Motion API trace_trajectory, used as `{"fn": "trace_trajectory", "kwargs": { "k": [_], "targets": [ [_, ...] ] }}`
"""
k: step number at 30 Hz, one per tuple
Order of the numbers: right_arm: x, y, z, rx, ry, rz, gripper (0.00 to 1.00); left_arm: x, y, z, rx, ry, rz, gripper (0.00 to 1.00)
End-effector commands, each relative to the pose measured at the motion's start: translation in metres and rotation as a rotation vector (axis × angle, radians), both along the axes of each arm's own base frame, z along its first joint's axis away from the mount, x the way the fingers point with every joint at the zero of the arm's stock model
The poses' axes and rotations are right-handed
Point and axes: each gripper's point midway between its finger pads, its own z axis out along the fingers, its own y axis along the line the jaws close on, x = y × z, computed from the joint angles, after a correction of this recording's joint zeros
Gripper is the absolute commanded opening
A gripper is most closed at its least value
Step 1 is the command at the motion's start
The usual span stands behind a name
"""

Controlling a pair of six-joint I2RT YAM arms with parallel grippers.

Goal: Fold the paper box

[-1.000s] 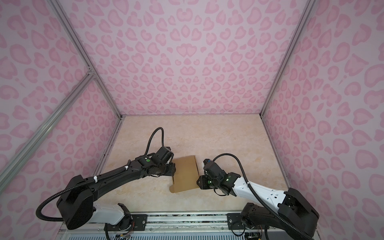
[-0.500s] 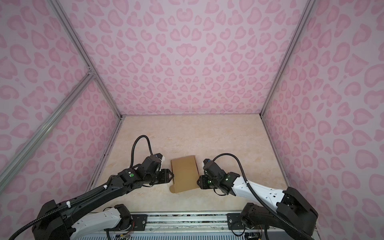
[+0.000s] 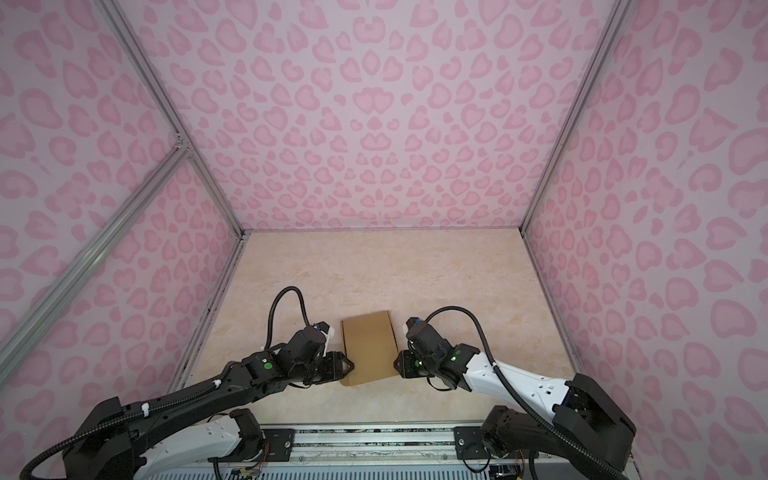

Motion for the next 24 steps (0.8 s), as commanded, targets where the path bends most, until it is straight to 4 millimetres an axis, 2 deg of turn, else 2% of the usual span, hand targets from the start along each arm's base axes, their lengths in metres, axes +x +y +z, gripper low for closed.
{"fn": "trace_trajectory", "kwargs": {
  "k": [1, 14, 24],
  "targets": [
    [0.004, 0.006, 0.007, 0.027, -0.021, 0.002, 0.33, 0.006, -0.005, 0.000, -0.023, -0.017, 0.017, 0.55],
    [0.005, 0.013, 0.010, 0.067, -0.006, -0.002, 0.30, 0.008, -0.015, -0.003, -0.048, -0.014, 0.013, 0.55],
    [0.004, 0.014, 0.006, 0.058, 0.000, 0.006, 0.29, 0.006, -0.015, -0.007, -0.048, -0.014, 0.019, 0.54]
  ]
}}
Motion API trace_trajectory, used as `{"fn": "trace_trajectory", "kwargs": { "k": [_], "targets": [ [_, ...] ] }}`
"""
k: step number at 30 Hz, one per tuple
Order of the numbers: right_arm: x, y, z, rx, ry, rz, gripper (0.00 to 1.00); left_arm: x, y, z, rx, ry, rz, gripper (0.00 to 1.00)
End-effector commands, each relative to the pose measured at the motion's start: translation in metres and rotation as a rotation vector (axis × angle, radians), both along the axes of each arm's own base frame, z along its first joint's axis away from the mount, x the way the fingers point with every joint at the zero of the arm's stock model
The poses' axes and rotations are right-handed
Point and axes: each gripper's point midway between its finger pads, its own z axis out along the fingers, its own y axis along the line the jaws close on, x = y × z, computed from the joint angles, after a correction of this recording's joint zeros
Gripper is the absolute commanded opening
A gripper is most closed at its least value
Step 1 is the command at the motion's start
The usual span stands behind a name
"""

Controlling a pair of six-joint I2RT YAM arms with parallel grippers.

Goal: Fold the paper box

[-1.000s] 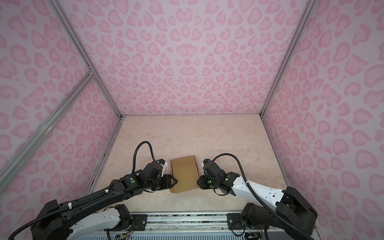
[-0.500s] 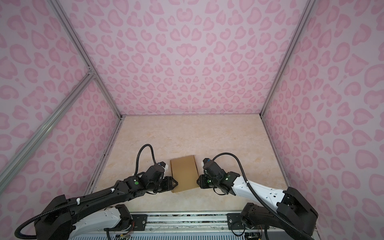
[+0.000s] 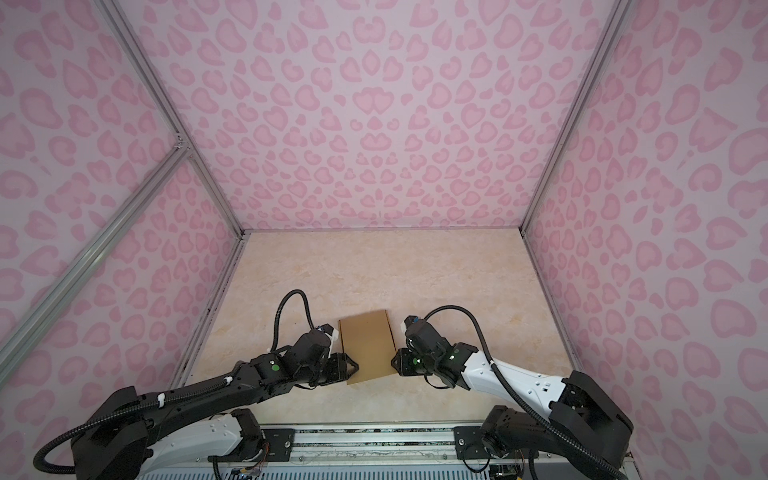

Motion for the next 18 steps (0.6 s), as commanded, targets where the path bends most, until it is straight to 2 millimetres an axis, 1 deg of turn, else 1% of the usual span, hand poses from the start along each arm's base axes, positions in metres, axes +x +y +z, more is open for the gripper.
{"fn": "trace_trajectory", "kwargs": {
  "k": [1, 4, 9, 18],
  "targets": [
    [0.0028, 0.0026, 0.0024, 0.009, -0.018, 0.006, 0.28, 0.0045, -0.0026, 0.0023, -0.017, -0.020, 0.012, 0.54],
    [0.0044, -0.0013, 0.0008, -0.013, -0.026, 0.000, 0.28, 0.0043, -0.0007, -0.0001, -0.010, -0.021, 0.017, 0.54],
    [0.0051, -0.0012, 0.0005, -0.014, -0.033, 0.003, 0.26, 0.0053, -0.0003, -0.0017, -0.009, -0.026, 0.026, 0.54],
    [0.0055, -0.0001, -0.0006, -0.013, -0.029, 0.005, 0.25, 0.0069, -0.0037, 0.0021, -0.026, -0.039, 0.029, 0.54]
  ]
}}
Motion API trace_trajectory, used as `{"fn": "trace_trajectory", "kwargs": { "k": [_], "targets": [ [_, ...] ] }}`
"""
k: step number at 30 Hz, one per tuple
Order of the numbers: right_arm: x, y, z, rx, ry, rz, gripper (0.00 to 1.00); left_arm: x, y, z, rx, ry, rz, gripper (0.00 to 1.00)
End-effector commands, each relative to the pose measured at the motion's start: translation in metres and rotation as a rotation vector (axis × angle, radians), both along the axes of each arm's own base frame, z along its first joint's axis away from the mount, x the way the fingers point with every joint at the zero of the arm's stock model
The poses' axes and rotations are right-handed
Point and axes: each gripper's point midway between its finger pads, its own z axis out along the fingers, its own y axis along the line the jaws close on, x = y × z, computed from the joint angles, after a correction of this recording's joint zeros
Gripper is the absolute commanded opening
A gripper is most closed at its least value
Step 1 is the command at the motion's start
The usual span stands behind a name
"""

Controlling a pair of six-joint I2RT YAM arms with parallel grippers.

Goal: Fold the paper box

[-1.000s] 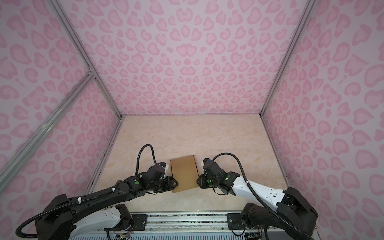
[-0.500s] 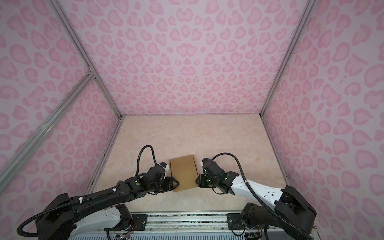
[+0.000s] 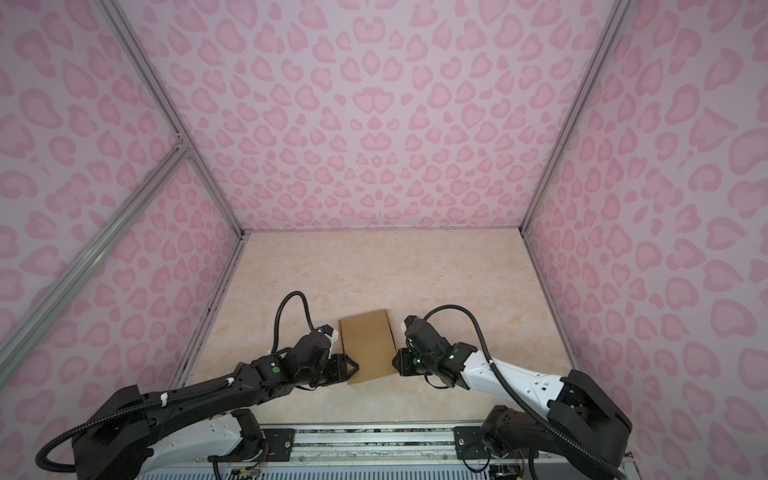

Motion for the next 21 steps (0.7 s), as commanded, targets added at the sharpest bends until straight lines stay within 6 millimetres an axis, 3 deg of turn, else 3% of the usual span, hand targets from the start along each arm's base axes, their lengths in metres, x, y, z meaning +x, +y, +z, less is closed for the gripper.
{"fn": "trace_trajectory", "kwargs": {
  "k": [1, 21],
  "targets": [
    [0.0038, 0.0022, 0.0025, 0.005, -0.019, 0.000, 0.25, 0.0057, -0.0036, 0.0064, -0.025, -0.025, 0.016, 0.54],
    [0.0044, 0.0041, 0.0038, 0.012, -0.017, -0.002, 0.24, 0.0086, -0.0108, 0.0076, -0.020, -0.051, 0.028, 0.52]
  ]
}}
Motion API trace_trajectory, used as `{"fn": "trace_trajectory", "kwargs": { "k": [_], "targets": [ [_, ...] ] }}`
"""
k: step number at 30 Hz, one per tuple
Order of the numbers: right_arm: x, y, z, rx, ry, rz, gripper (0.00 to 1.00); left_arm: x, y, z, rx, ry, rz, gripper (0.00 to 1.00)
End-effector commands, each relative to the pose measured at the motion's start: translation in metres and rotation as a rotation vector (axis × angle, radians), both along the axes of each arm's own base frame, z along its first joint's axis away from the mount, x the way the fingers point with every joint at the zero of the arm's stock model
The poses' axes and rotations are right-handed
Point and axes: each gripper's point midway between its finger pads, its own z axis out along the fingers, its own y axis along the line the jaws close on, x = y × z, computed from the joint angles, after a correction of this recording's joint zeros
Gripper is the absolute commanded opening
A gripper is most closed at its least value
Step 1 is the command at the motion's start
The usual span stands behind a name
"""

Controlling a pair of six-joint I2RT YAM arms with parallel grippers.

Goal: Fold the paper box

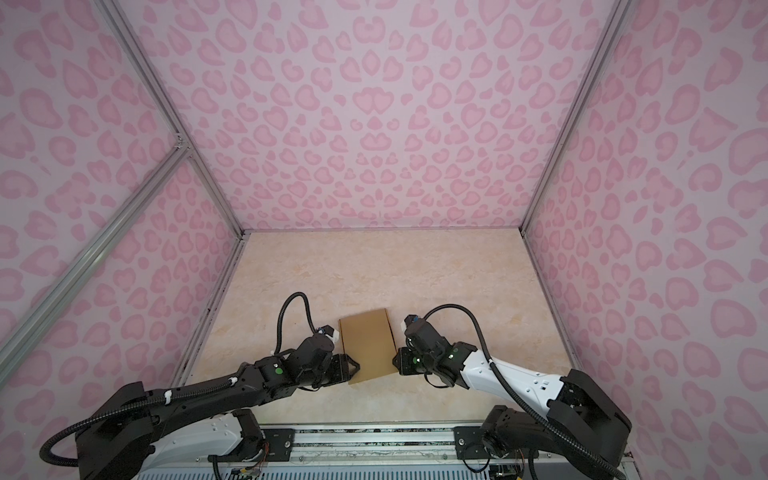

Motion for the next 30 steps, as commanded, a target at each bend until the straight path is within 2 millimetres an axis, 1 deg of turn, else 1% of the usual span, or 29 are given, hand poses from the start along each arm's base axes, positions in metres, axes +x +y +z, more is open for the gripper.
{"fn": "trace_trajectory", "kwargs": {
  "k": [1, 8, 14, 22, 30],
  "targets": [
    [0.0021, 0.0041, 0.0025, 0.015, -0.011, 0.006, 0.24, 0.0082, -0.0067, 0.0100, -0.030, -0.040, 0.013, 0.52],
    [0.0013, 0.0033, -0.0032, 0.011, -0.004, 0.006, 0.24, 0.0094, -0.0048, 0.0093, -0.027, -0.053, 0.028, 0.50],
    [0.0027, 0.0044, -0.0003, 0.015, -0.008, 0.007, 0.24, 0.0121, -0.0066, 0.0171, -0.047, -0.073, 0.036, 0.50],
    [0.0031, 0.0048, -0.0007, 0.013, -0.005, 0.006, 0.24, 0.0104, -0.0077, 0.0124, -0.047, -0.066, 0.032, 0.51],
    [0.0049, 0.0026, -0.0028, 0.005, -0.012, 0.004, 0.24, 0.0118, -0.0021, 0.0077, -0.029, -0.079, 0.050, 0.50]
  ]
}}
